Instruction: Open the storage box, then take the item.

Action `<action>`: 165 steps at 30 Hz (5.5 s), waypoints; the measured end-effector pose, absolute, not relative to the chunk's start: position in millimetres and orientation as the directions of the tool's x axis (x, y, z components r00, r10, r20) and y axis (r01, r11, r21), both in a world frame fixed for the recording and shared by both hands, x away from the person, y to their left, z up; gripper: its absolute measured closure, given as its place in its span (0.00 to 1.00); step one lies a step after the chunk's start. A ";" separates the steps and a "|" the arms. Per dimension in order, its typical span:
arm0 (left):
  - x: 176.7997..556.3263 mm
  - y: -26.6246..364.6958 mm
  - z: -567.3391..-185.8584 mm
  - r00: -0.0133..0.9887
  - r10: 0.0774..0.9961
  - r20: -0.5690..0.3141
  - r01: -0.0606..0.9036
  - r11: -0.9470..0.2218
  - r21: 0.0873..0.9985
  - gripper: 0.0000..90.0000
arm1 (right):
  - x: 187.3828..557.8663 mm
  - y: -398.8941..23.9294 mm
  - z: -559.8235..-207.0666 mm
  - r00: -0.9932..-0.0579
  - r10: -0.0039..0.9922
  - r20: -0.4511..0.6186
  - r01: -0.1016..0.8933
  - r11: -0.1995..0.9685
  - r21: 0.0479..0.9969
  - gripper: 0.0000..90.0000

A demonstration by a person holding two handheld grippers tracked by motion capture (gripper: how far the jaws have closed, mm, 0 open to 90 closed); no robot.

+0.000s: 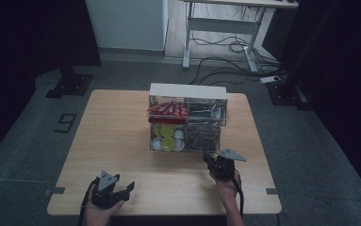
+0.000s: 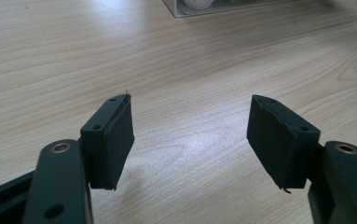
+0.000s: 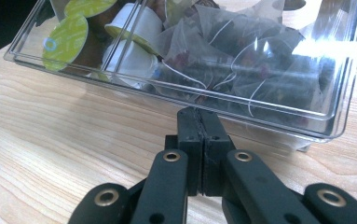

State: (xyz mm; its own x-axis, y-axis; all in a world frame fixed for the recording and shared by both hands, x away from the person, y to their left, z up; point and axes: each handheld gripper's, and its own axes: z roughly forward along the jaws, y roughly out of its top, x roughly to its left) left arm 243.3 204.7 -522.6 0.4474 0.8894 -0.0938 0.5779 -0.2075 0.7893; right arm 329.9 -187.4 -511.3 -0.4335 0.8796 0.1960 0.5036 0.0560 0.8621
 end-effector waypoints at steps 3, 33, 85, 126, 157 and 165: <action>243.5 205.1 -522.5 0.448 0.889 -0.092 0.578 -0.209 0.789 0.35 | 329.2 -187.3 -509.4 -0.436 0.878 0.198 0.496 0.051 0.867 0.98; 246.8 204.7 -523.7 0.441 0.894 -0.083 0.586 -0.217 0.780 0.35 | 330.2 -192.9 -480.3 -0.458 0.866 0.200 0.434 0.021 0.901 0.98; 254.2 189.1 -515.0 0.466 0.883 -0.064 0.562 -0.239 0.792 0.35 | 353.7 -194.8 -436.1 -0.436 0.880 0.187 0.362 -0.018 0.932 0.97; 303.1 133.6 -486.3 0.499 0.867 -0.001 0.504 -0.289 0.814 0.35 | 353.3 -196.1 -427.7 -0.442 0.884 0.156 0.373 0.023 0.927 0.97; 332.7 103.8 -476.8 0.486 0.874 0.013 0.500 -0.290 0.816 0.36 | 353.2 -195.5 -425.5 -0.448 0.884 0.137 0.376 0.046 0.926 0.96; 337.3 99.8 -472.7 0.476 0.879 0.033 0.486 -0.295 0.823 0.36 | 353.1 -194.3 -426.6 -0.446 0.884 0.142 0.374 0.040 0.927 0.96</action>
State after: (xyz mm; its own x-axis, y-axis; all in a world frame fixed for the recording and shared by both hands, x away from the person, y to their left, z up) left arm 337.3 99.8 -472.7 0.4765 0.8786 0.0335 0.4859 -0.2948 0.8228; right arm 353.1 -194.3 -426.6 -0.4462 0.8836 0.1422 0.3740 0.0398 0.9266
